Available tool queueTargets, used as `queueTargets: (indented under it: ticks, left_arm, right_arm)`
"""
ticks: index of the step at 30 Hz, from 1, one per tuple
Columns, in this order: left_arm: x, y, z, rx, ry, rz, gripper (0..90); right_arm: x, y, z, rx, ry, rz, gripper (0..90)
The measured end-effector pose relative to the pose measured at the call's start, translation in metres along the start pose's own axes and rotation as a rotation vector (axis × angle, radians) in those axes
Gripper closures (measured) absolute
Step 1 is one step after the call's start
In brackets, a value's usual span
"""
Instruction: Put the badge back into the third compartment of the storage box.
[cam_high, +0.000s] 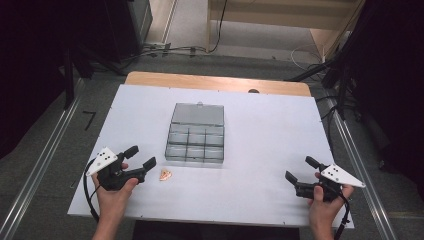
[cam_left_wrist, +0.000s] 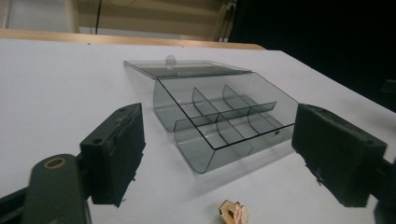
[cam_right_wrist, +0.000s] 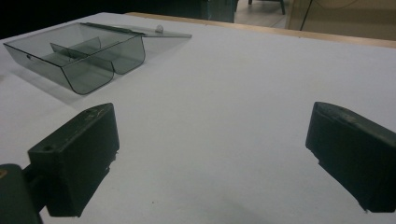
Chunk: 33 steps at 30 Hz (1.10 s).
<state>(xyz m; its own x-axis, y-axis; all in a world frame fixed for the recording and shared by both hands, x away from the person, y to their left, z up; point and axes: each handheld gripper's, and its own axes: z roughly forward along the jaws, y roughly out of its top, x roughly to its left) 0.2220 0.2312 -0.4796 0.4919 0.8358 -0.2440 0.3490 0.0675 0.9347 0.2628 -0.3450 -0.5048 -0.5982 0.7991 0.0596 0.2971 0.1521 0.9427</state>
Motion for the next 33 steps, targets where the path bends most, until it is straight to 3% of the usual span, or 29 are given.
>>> queueTargets:
  ticks: [7, 15, 19, 23, 25, 33]
  left_arm:
    - [-0.003, 0.014, 0.007, 0.058, -0.015, -0.026, 25.0]
    - [-0.005, 0.030, 0.027, 0.132, -0.023, 0.004, 31.1]
    - [-0.006, 0.034, 0.033, 0.134, -0.016, 0.015, 35.0]
    - [-0.006, 0.033, 0.039, 0.155, -0.028, 0.026, 38.8]
    - [-0.004, 0.030, 0.042, 0.192, -0.040, 0.042, 40.7]
    - [0.000, 0.023, 0.044, 0.255, -0.067, 0.027, 46.5]
  right_arm:
    - [0.000, 0.000, 0.000, 0.003, -0.009, -0.002, 1.2]
    - [0.000, 0.000, 0.000, 0.003, -0.012, -0.001, 1.2]
    - [0.000, 0.000, 0.001, 0.008, -0.011, -0.004, 1.2]
    - [0.001, 0.000, 0.001, 0.009, -0.010, -0.005, 1.2]
    - [0.001, -0.001, 0.001, 0.010, -0.013, -0.004, 1.2]
    - [0.001, -0.001, 0.001, 0.009, -0.013, -0.002, 1.2]
